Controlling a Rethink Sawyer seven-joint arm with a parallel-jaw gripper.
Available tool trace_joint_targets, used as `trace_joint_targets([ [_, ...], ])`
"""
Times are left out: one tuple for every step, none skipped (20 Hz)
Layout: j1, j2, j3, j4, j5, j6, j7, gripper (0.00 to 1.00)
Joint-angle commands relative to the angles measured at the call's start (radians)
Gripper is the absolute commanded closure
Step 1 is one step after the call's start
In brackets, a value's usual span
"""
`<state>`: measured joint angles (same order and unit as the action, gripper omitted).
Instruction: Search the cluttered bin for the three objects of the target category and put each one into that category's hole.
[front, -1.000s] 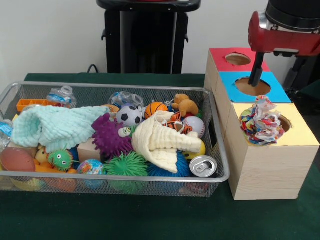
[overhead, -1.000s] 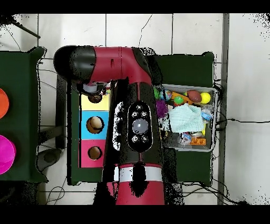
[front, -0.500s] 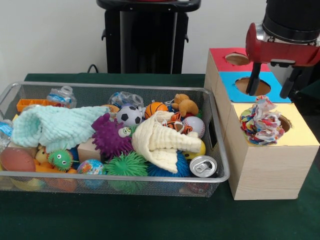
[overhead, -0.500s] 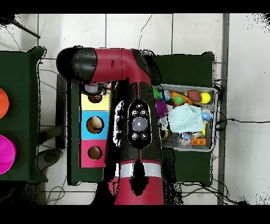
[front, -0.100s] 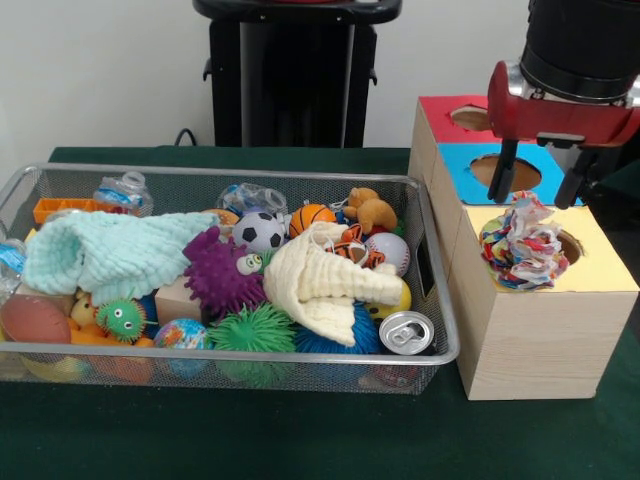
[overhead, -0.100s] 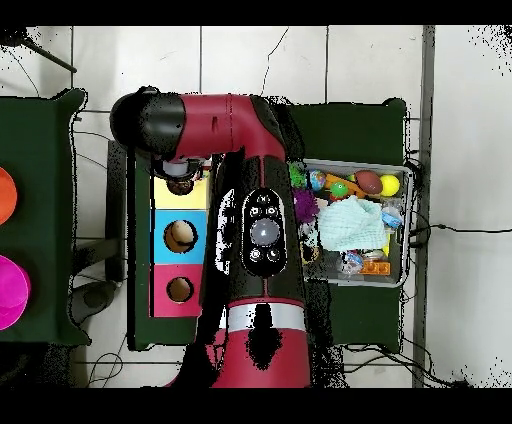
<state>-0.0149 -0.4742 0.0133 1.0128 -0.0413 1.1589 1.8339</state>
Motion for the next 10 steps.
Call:
trace_joint_targets([
  [-0.028,0.042,0.043,0.037,-0.035,-0.063,0.027,0.0],
  [-0.028,0.043,0.043,0.037,-0.037,-0.067,0.028,0.0],
  [-0.028,0.044,0.043,0.038,-0.037,-0.071,0.029,0.0],
  [-0.027,0.046,0.043,0.038,-0.037,-0.074,0.031,0.0],
  [-0.027,0.047,0.043,0.04,-0.037,-0.078,0.033,0.0],
  [-0.027,0.048,0.043,0.042,-0.036,-0.081,0.035,0.0],
  [-0.028,0.048,0.044,0.046,-0.035,-0.087,0.035,0.0],
  [-0.029,0.049,0.045,0.047,-0.035,-0.09,0.034,0.0],
  [-0.03,0.048,0.046,0.051,-0.035,-0.095,0.033,0.0],
  [-0.03,0.048,0.046,0.053,-0.035,-0.097,0.033,0.0],
])
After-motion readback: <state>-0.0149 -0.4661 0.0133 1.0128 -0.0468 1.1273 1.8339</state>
